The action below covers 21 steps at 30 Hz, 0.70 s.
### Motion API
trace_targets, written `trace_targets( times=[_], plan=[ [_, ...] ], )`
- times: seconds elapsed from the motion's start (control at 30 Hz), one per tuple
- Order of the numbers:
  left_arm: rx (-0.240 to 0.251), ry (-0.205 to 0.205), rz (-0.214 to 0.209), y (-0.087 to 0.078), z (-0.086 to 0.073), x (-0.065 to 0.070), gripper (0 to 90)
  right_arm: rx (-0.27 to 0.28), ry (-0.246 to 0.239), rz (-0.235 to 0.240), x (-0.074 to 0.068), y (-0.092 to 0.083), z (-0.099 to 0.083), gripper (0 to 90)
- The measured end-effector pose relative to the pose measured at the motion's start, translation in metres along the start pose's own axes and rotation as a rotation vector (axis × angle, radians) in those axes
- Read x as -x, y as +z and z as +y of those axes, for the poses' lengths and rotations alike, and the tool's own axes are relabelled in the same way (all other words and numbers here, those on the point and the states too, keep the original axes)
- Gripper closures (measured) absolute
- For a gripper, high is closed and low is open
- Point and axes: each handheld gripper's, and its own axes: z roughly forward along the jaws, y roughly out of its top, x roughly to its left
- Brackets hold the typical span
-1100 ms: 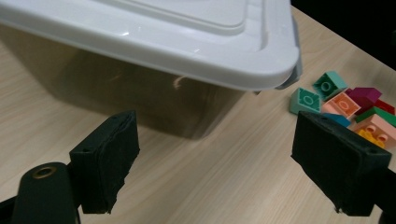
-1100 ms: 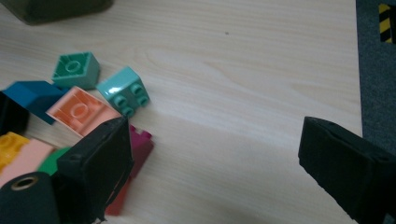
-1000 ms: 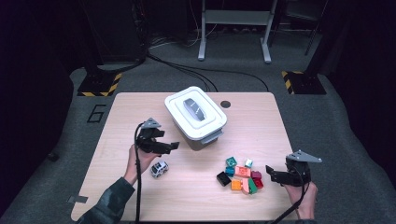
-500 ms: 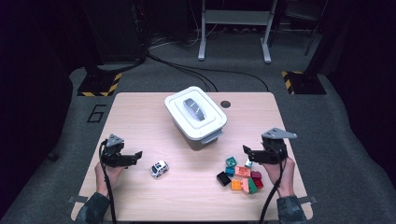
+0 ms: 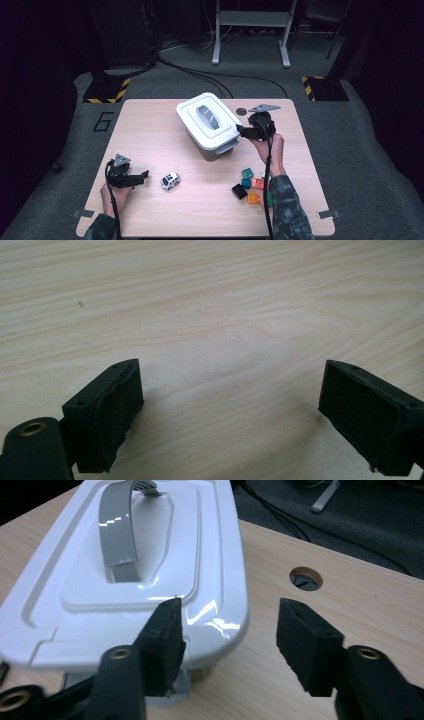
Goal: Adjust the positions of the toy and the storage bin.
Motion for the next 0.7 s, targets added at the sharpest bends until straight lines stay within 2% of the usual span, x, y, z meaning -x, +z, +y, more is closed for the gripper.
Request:
trace_targets(
  times=[0.1,0.17,0.2,0.27,0.37,0.47,0.7],
  plan=[
    [-0.003,0.021,0.026,0.002,0.0,0.004,10.1,-0.035,0.017,0.008,0.001,0.017,0.008,55.5],
    [-0.011,0.032,0.021,0.002,0.0,0.004,9.9,-0.062,0.037,-0.006,-0.001,0.024,0.01,60.9],
    [-0.011,0.033,0.021,0.002,0.0,0.004,9.9,-0.069,0.038,-0.003,0.0,0.026,0.011,62.1],
    [-0.012,0.033,0.019,0.002,0.0,0.004,9.8,-0.094,0.029,-0.031,0.0,0.031,0.01,65.3],
    [-0.011,0.036,0.018,0.002,0.001,0.004,9.8,-0.09,0.054,-0.034,0.0,0.032,0.01,68.4],
    [-0.011,0.036,0.016,0.002,0.001,0.004,9.8,-0.084,0.048,-0.039,0.0,0.03,0.01,71.8],
    [-0.009,0.033,0.017,0.002,0.001,0.004,9.9,-0.095,0.061,-0.055,-0.004,0.022,0.006,71.8]
  ],
)
